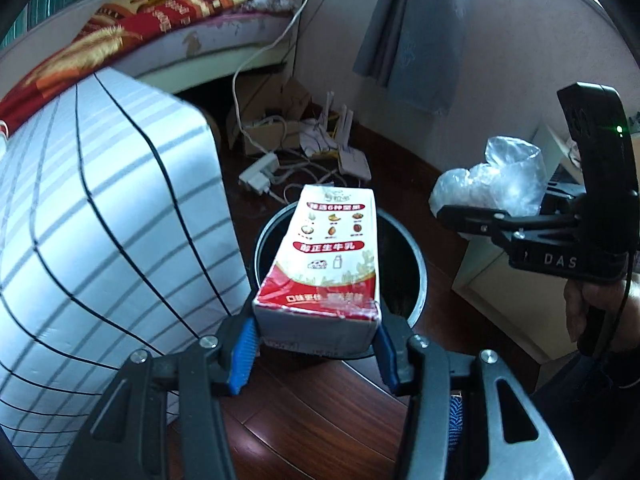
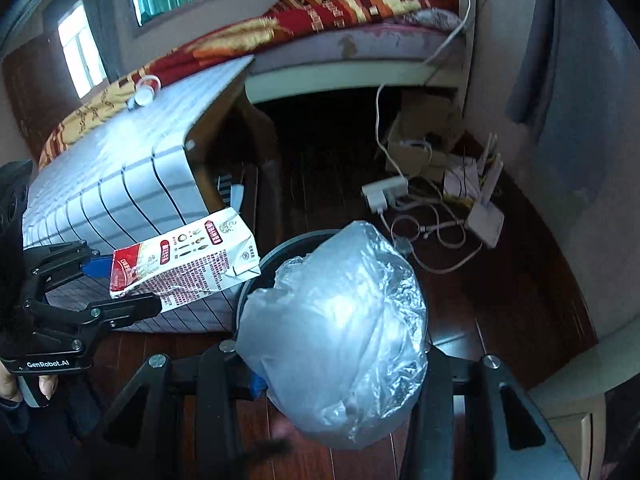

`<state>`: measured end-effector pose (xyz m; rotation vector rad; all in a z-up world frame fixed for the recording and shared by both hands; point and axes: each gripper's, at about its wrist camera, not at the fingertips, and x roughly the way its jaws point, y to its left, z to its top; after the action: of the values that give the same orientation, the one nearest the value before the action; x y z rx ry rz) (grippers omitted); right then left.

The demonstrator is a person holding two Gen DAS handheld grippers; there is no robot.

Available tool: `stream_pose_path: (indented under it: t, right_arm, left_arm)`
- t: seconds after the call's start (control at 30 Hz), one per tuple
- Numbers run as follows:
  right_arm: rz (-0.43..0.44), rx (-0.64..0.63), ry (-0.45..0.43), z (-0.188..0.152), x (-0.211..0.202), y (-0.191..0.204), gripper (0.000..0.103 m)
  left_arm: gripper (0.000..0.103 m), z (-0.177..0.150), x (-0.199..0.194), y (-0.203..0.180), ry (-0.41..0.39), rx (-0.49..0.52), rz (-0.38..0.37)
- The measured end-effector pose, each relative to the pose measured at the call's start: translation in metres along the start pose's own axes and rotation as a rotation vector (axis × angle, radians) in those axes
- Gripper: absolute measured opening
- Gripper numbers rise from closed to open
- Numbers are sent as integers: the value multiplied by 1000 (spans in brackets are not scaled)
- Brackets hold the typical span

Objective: Collect trash

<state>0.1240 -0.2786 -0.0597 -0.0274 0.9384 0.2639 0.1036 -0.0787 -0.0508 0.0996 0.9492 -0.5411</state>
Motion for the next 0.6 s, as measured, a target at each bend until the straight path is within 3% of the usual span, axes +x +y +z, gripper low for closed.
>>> stream_pose_path:
  t: [0.43,0.47,0.5,0.53,0.57,0.6]
  right_arm:
    - [-12,-57,165,-16,75,-5,47]
    - [-8,-76,181,-16,82,-4,56]
    - [-31,-103,204,-18,91,-3,81]
    - [-78,-118,216,-20,97,-3,94]
    - [-103,-123,224,-23,102,-6,102]
    - [-101,-115,242,-25,107,-9,102]
  left_arm:
    - [52,1,59,7,130,-30,-26]
    - [53,0,68,5,162,-27,-19]
    - [54,1,75,8,179,-29,-2]
    - [65,-1,84,9,200,-35,35]
    - [81,-5,92,11,225,-42,63]
    - [85,-7,94,12,228,-49,62]
